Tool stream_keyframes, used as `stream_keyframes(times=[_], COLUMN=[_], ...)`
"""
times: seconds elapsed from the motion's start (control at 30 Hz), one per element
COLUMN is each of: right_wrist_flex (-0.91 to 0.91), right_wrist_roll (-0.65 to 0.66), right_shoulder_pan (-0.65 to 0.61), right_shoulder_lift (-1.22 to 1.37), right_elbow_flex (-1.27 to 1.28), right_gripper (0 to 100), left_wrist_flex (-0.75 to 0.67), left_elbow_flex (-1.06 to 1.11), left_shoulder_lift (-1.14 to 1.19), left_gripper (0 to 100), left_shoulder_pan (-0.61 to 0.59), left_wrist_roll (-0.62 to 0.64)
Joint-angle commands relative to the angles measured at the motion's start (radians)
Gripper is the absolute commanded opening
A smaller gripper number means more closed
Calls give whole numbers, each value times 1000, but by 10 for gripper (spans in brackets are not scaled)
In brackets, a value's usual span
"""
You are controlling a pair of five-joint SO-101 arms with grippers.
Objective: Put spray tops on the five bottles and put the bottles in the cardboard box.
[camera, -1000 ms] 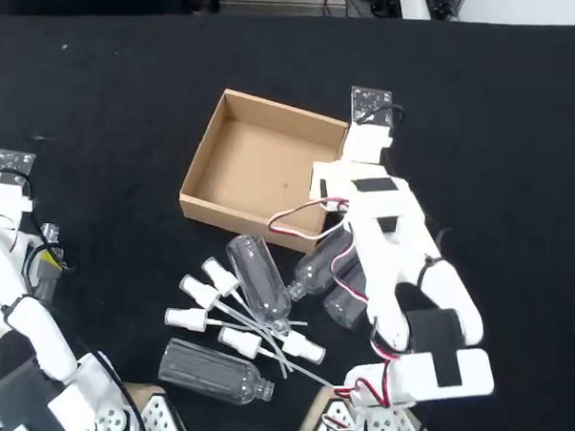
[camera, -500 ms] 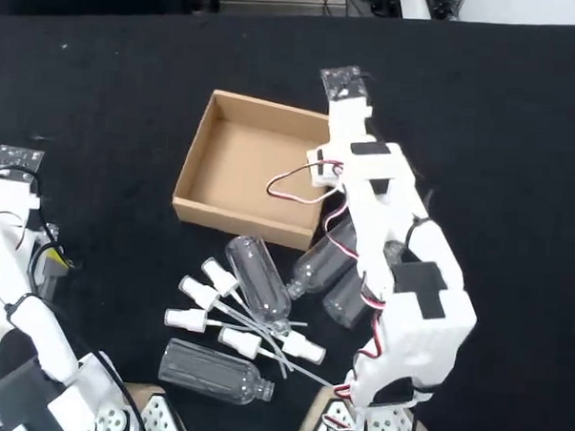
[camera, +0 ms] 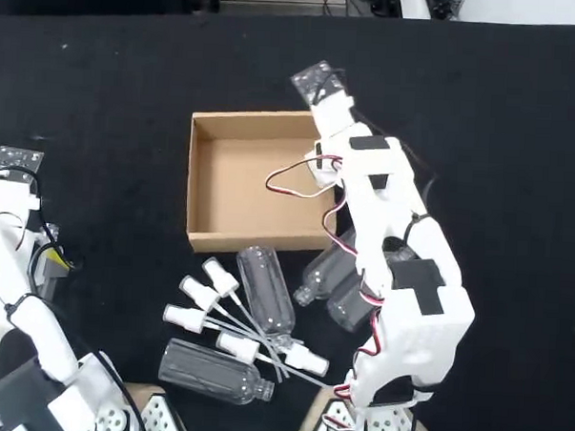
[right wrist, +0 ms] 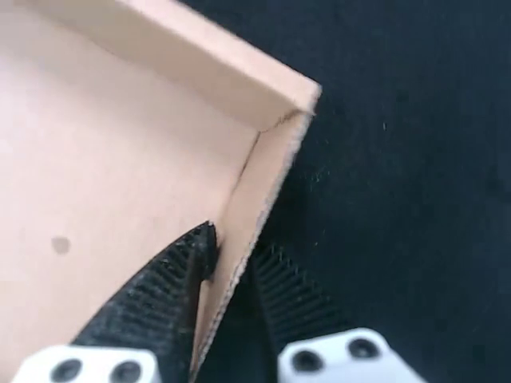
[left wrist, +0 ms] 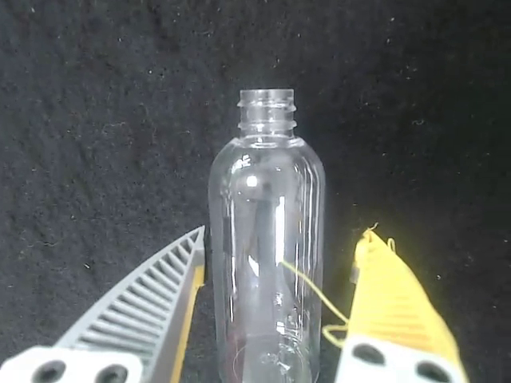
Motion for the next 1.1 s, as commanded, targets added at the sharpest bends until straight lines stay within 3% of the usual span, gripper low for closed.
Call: stream_keyframes(times=[0.0, 0.17, 0.27, 0.37, 0.57, 0.67, 0.8, 1.07], right_wrist_flex=[43, 75, 155, 256, 440, 509, 559, 552], right_wrist_roll=[-115, -117, -123, -126, -161, -160, -158, -94], right_shoulder_pan=[6, -6, -8, -6, -5, -6, -12, -40], right_shoulder_lift=[-16, -24, -39, -82, -243, -334, -447, -759], right_elbow_flex=[-67, -73, -117, -180, -239, -222, -127, 168], right_gripper=[41, 244, 315, 319, 319, 319, 319, 319], left_wrist_flex=[6, 6, 8, 25, 255, 241, 319, 230], left_elbow_flex=[-7, -7, -15, -41, -239, -285, -285, -288], left_shoulder_lift=[-17, -17, -17, -17, -6, -3, -3, 77], left_gripper=[270, 270, 270, 274, 276, 276, 276, 273], left_shoulder_pan=[-10, -10, -12, -13, -1, -1, -1, 12], left_wrist_roll=[3, 8, 8, 5, 3, -17, -184, -198])
